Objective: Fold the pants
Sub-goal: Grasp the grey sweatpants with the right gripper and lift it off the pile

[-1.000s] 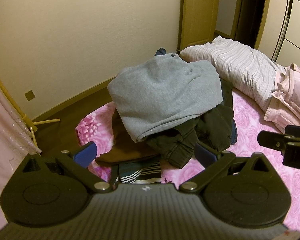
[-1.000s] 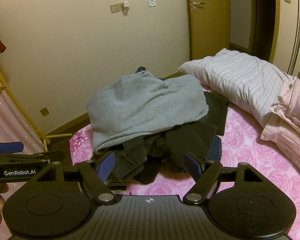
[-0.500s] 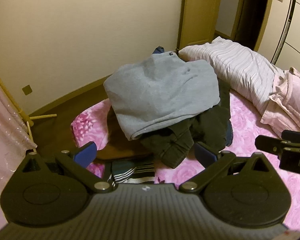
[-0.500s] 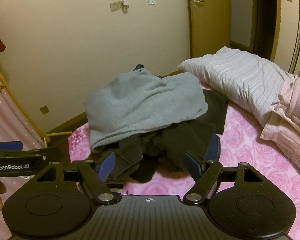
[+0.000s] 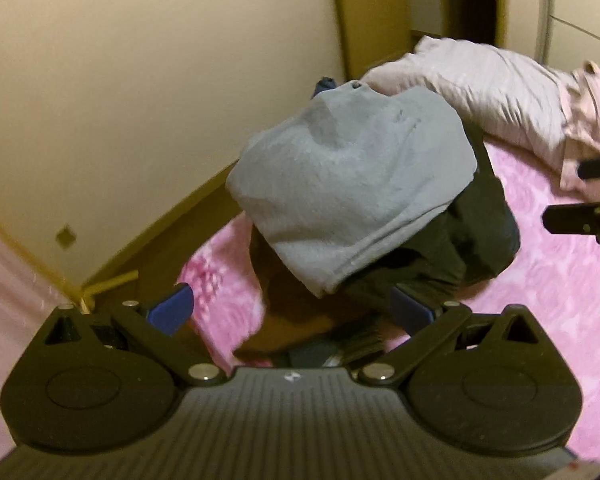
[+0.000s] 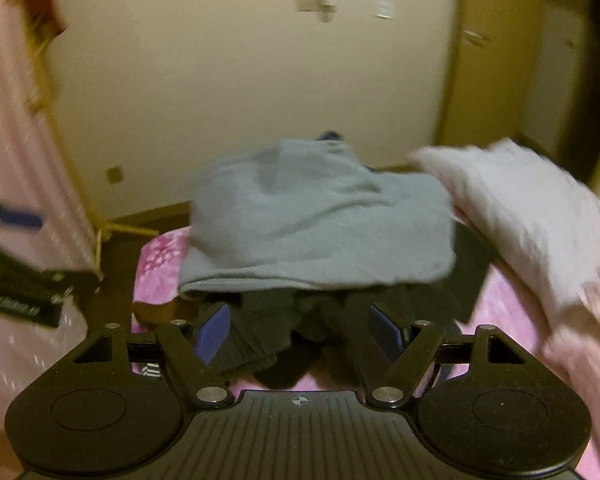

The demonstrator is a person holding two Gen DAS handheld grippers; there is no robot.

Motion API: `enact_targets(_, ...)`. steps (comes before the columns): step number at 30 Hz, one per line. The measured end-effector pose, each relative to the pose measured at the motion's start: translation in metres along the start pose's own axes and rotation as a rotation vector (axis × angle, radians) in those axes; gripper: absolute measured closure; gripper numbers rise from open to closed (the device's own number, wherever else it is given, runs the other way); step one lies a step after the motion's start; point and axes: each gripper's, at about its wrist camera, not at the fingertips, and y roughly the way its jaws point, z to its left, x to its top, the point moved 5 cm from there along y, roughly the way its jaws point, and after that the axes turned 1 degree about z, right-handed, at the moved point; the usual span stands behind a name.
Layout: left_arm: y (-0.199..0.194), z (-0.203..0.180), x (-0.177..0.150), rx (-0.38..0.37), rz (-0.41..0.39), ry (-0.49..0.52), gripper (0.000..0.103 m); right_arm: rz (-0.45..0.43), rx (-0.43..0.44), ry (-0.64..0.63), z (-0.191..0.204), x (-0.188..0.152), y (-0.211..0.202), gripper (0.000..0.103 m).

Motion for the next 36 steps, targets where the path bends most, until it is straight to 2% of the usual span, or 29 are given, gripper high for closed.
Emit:
enact_targets(6,0.081,0.029,0.011,-0.079,0.002,0.129,0.001,0.051,0.034,-0.2,0.037,0.01,0.078,0.03)
enact_targets(10,0.135,0.045,0.014,-0.097,0.017,0.227,0.001,0.091,0.019,-0.428,0.063,0.006,0.138,0.03)
enact_targets(16,0.177,0.065,0.007,-0.161,0.036,0.256,0.001,0.138,-0.017,-0.796,0.087,-0.02,0.203,0.03)
enact_targets(17,0.18,0.068,0.006,-0.172,0.037,0.248,0.001,0.14,-0.02,-0.831,0.088,-0.022,0.209,0.032)
enact_targets(18,0.181,0.071,0.004,-0.18,0.042,0.237,0.001,0.136,-0.017,-0.837,0.087,-0.022,0.212,0.039)
enact_targets(19,0.182,0.075,0.002,-0.185,0.047,0.226,0.001,0.118,-0.022,-0.806,0.083,-0.018,0.211,0.064)
enact_targets(20,0.18,0.078,0.002,-0.187,0.043,0.218,0.001,0.108,-0.016,-0.755,0.077,-0.011,0.207,0.077)
enact_targets(22,0.173,0.086,0.003,-0.19,0.026,0.197,0.001,0.096,0.015,-0.682,0.068,0.002,0.193,0.087)
enact_targets(25,0.155,0.098,0.008,-0.18,-0.02,0.156,0.001,0.032,0.014,-0.597,0.058,0.027,0.168,0.09)
enact_targets(30,0.126,0.101,0.033,-0.173,-0.102,0.11,0.001,-0.105,-0.02,-0.316,0.015,0.069,0.116,0.094)
enact_targets(33,0.098,0.086,0.053,-0.192,-0.182,0.116,0.001,-0.205,-0.074,-0.169,-0.012,0.091,0.074,0.098)
enact_targets(36,0.063,0.062,0.07,-0.23,-0.262,0.131,0.001,-0.296,-0.136,-0.015,-0.051,0.095,0.016,0.1)
